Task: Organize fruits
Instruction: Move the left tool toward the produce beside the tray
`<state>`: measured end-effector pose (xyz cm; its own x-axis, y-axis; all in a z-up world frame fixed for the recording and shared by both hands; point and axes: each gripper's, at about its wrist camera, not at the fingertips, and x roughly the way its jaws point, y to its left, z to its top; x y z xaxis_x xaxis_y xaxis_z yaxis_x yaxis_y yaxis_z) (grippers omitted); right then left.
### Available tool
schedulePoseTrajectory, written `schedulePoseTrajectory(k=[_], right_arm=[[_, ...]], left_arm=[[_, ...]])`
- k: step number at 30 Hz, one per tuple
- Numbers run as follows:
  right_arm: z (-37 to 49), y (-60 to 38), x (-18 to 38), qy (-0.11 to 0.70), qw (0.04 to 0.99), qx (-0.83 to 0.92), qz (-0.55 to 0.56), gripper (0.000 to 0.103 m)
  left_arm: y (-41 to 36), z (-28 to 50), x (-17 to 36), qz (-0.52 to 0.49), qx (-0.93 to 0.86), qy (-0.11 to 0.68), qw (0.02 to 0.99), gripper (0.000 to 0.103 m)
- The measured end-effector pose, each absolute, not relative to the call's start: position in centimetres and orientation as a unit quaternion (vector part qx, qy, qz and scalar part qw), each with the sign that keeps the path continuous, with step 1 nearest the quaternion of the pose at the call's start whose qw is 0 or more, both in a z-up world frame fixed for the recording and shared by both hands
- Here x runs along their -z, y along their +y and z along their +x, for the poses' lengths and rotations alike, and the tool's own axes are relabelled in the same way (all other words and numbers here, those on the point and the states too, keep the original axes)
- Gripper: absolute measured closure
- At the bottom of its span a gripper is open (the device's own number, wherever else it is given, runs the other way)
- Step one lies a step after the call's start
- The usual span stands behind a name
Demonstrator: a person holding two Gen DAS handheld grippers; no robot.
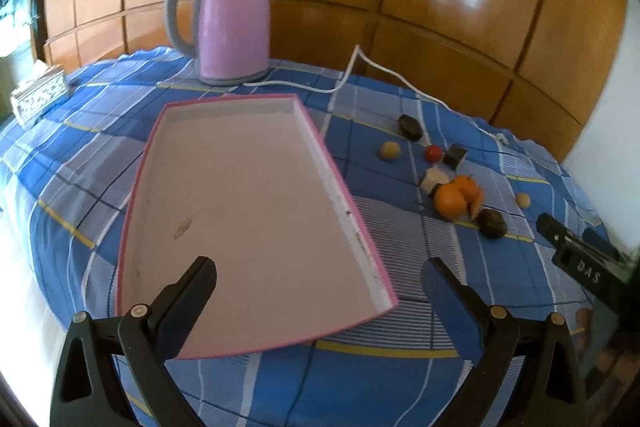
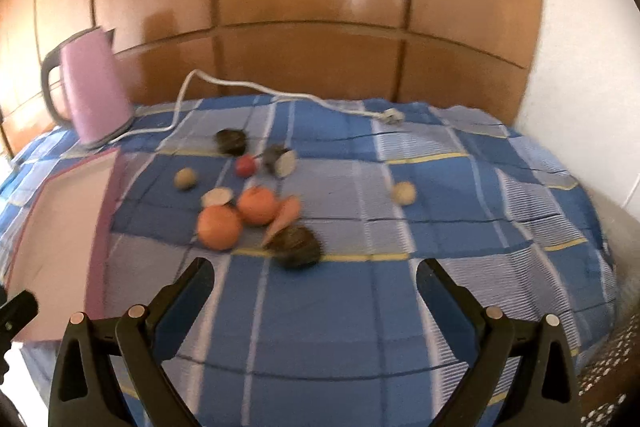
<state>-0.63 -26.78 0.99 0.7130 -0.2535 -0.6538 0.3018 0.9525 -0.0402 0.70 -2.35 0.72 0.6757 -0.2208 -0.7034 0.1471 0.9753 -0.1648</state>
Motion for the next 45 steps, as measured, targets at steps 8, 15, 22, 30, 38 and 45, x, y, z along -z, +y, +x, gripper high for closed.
schedulePoseTrajectory(k=[8,15,22,30,38,45], right_arm=[[0.9,-28.5,-2.0,0.344,0.919,0.191,-0.006,0.0],[0.5,-29.2,-3.2,0.32,0.928,0.193,0.006,0.0],[0.5,-29.3,-3.1,0.321,0.928,0.187,0.013,0.0],[0.4,-29.6,-2.8,0.327,0.926,0.187,0.018,0.0],[0.5,-29.8,-2.2,0.336,0.924,0.182,0.021,0.0],[0.6,-30.2,-1.5,0.351,0.919,0.175,0.035,0.0]], left_arm=[[-3.0,0.7,-1.0,-0.044,0.11,0.389,0.914,0.0],[-3.0,0.4,-1.6,-0.041,0.107,0.367,0.923,0.0],[-3.5,0.9,-1.6,-0.046,0.126,0.379,0.916,0.0],[-5.1,1.4,-2.1,-0.014,0.126,0.385,0.914,0.0],[-5.5,1.8,-2.1,-0.007,0.119,0.387,0.914,0.0],[-6.5,2.2,-2.7,-0.004,0.14,0.381,0.914,0.0]])
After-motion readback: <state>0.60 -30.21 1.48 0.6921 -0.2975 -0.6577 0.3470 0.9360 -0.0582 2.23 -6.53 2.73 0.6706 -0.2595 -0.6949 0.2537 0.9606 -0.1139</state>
